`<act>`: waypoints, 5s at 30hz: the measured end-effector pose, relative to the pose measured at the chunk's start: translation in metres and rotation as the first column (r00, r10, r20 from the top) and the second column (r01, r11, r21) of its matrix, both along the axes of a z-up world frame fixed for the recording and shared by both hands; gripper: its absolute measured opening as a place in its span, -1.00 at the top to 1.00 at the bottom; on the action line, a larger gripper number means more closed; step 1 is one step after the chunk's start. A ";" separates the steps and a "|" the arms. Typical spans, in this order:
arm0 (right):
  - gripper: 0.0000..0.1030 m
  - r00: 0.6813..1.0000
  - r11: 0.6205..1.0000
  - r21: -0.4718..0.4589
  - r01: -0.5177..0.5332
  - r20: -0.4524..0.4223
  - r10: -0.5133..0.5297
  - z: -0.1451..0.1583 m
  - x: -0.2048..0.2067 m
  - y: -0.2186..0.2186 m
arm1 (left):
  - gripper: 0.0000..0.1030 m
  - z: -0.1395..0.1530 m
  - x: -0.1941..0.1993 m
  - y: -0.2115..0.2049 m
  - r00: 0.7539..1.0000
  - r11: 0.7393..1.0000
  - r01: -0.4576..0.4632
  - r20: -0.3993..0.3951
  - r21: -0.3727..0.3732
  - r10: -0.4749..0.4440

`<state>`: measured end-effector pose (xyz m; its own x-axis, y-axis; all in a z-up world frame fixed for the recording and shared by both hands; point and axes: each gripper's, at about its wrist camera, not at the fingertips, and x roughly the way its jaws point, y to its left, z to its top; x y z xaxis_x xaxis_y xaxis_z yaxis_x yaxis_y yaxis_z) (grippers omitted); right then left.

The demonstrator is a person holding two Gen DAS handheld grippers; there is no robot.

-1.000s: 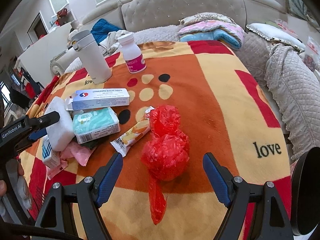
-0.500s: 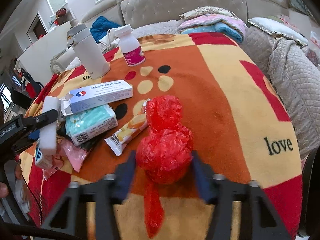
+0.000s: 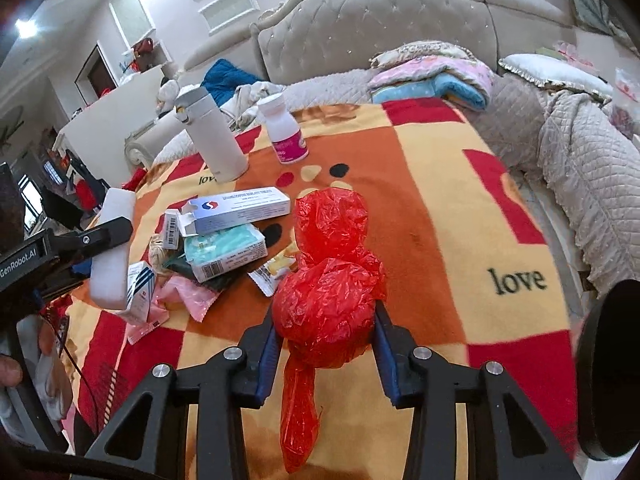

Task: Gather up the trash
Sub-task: 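Carry the white sponge and red bag to the black bin and release both, then return both tools to the blanket toward the snack wrapper and medicine box, then grasp the snack wrapper with the right tool while the left tool grasps the blue-striped medicine box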

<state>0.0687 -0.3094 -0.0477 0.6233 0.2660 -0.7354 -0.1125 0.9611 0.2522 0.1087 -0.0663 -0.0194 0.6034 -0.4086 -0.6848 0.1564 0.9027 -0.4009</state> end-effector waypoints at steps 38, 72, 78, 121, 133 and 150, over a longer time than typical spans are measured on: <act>0.22 0.937 0.937 -0.048 0.346 -0.038 -0.347 -0.008 -0.091 -0.195 | -0.08 -0.022 -0.042 -0.244 0.908 0.908 0.418 -0.036 0.040 -0.416; -0.53 0.876 0.877 -0.061 0.477 -0.037 -0.480 -0.026 -0.104 -0.260 | -0.43 -0.039 -0.036 -0.306 0.889 0.890 0.456 -0.035 0.005 -0.456; -0.53 0.897 0.896 -0.077 0.438 -0.028 -0.441 -0.022 -0.099 -0.233 | -0.43 -0.040 -0.036 -0.268 0.927 0.922 0.373 -0.016 0.104 -0.374; -0.53 0.998 0.996 -0.085 0.007 -0.055 -0.011 -0.024 -0.016 0.005 | -0.43 -0.043 -0.031 0.037 0.991 0.946 -0.125 -0.010 0.297 0.134; -0.34 0.992 0.998 -0.039 0.047 -0.115 -0.051 -0.048 0.086 0.044 | -0.43 -0.047 -0.022 0.067 0.984 0.958 -0.153 -0.049 0.243 0.170; 0.58 0.987 0.984 -0.145 -0.107 -0.135 0.088 -0.045 0.065 0.033 | -0.43 -0.055 0.000 0.054 0.987 0.970 -0.118 -0.082 0.212 0.138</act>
